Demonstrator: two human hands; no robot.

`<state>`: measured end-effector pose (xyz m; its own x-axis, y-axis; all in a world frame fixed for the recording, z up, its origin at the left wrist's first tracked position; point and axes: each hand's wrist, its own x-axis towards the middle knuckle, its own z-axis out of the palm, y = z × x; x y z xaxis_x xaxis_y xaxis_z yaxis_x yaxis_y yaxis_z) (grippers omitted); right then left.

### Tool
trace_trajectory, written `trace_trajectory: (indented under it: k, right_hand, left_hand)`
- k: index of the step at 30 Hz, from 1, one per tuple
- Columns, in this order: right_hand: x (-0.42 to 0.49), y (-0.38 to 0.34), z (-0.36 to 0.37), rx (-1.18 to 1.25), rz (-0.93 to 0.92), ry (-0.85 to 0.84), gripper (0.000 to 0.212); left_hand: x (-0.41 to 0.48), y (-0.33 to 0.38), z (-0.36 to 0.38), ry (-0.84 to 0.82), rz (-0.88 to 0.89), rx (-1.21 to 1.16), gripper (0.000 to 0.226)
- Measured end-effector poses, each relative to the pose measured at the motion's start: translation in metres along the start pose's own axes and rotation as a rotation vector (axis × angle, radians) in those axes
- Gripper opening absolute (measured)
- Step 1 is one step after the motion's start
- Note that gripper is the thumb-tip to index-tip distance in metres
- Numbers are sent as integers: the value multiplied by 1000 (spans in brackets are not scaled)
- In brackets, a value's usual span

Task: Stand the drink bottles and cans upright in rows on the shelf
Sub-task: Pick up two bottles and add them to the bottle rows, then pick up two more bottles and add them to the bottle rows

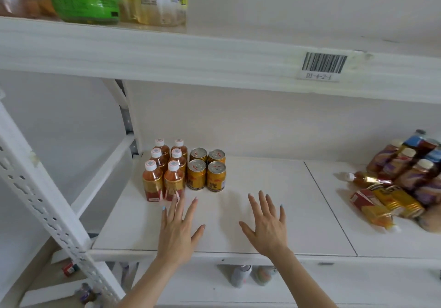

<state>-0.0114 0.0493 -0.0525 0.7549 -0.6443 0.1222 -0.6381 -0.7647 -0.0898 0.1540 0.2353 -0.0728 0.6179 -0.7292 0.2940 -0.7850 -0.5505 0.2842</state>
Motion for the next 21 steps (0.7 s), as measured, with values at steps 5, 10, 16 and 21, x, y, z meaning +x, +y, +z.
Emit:
trace_trajectory:
  k: [5,10,16,21]
  right_hand:
    - [-16,46,-13,-24,4,1,76]
    - [-24,82,-19,-30,66,38,77]
    - [-34,128,-22,-24,132,55,78]
    - [-36,176,-25,-24,160,55,79]
  left_hand:
    - [2,47,7,-72,-1,53,71]
    - [13,86,8,-85,60,38,71]
    - [28,129,18,-110,120,23,71]
    - [40,175,36,-130,140,3,72]
